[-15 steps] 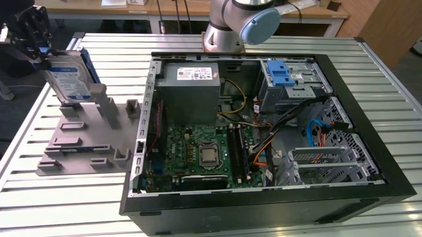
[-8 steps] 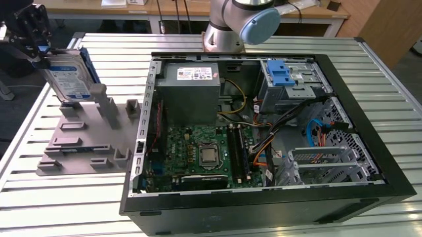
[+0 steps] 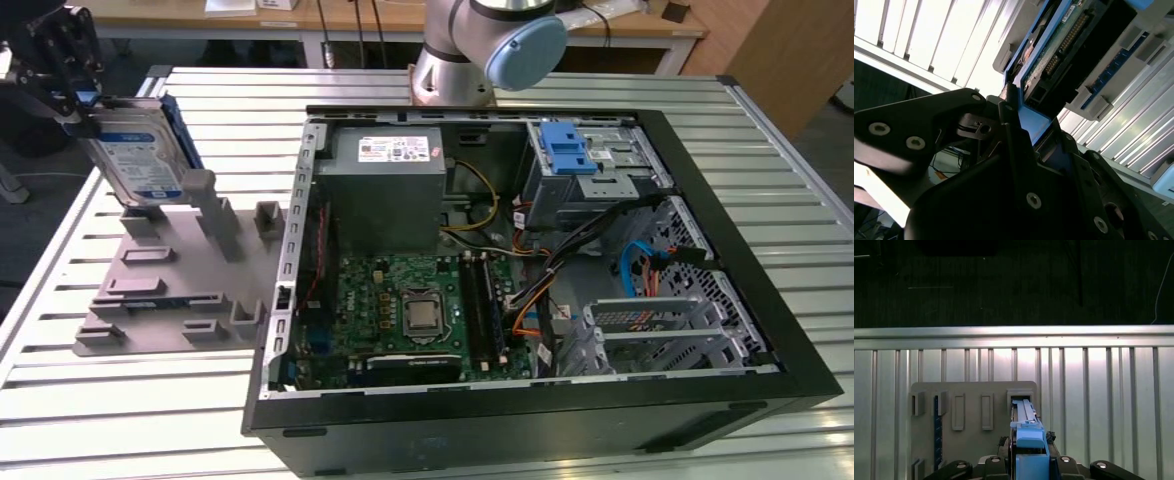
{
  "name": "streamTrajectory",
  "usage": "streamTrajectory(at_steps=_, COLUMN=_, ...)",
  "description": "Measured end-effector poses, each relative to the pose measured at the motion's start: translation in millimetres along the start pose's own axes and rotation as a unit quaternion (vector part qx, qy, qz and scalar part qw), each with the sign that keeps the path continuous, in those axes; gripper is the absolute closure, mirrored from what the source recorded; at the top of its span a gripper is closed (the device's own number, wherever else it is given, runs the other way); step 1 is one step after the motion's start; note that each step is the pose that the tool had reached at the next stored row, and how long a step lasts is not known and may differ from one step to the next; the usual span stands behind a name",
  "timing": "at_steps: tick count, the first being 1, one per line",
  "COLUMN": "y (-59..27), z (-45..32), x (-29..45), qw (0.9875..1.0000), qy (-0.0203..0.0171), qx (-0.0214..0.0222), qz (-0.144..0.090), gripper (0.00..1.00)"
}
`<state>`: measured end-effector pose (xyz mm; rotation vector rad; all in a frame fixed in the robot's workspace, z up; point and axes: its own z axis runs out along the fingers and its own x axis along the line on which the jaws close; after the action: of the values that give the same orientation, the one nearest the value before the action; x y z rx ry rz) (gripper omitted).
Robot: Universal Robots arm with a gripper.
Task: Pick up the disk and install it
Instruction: 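Pick up the disk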
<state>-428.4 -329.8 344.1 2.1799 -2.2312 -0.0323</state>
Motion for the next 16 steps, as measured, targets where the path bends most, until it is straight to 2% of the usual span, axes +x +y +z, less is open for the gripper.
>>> streamTrajectory(at_steps=16, y=0.2, z=-6.7, x=0.0, qw=1.0, qy=-0.0001, qx=0.0001, qz=0.0, gripper=0.64)
